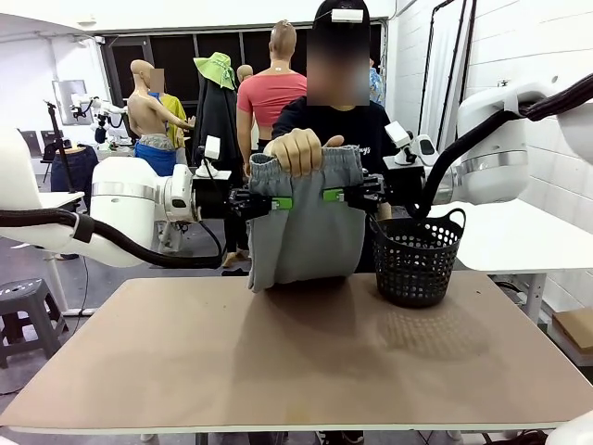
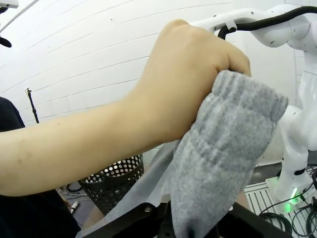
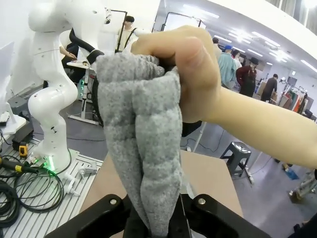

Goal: Fold the training pants.
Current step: Grab both ends of the Training pants handed by a person.

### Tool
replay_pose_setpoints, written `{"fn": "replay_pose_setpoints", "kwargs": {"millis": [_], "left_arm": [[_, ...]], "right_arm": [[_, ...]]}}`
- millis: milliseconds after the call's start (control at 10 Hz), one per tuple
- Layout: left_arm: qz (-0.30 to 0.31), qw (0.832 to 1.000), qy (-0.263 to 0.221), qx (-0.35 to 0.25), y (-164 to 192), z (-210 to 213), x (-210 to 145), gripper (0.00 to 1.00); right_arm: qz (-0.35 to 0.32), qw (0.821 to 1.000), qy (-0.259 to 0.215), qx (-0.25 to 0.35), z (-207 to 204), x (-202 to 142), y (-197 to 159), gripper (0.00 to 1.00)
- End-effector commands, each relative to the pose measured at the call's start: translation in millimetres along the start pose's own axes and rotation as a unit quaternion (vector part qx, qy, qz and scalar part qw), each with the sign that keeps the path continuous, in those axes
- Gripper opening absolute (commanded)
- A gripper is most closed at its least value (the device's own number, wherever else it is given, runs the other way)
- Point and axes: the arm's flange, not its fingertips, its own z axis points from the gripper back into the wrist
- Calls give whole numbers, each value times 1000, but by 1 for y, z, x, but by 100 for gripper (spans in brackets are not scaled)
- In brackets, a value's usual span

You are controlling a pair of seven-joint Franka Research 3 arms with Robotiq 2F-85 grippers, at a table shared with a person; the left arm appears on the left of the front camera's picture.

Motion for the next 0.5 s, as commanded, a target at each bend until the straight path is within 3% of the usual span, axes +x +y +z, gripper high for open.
{"fn": "replay_pose_setpoints", "kwargs": {"millis": [0, 100, 200, 300, 400], "left_arm": [[-16, 1000, -18, 15, 6, 3, 1, 0], [-19, 999, -25, 24, 9, 6, 1, 0], [-44, 999, -23, -15, 13, 7, -1, 0], [-7, 1000, -2, 9, 4, 6, -1, 0], [-7, 1000, -2, 9, 4, 6, -1, 0]], "right_arm": [[-16, 1000, 8, 16, 0, 2, -6, 0], [-23, 999, 17, 16, -1, 2, -9, 0], [-23, 999, 35, 18, -7, 4, -12, 0], [-11, 1000, 9, 6, 0, -4, 0, 0], [-11, 1000, 9, 6, 0, -4, 0, 0]]}}
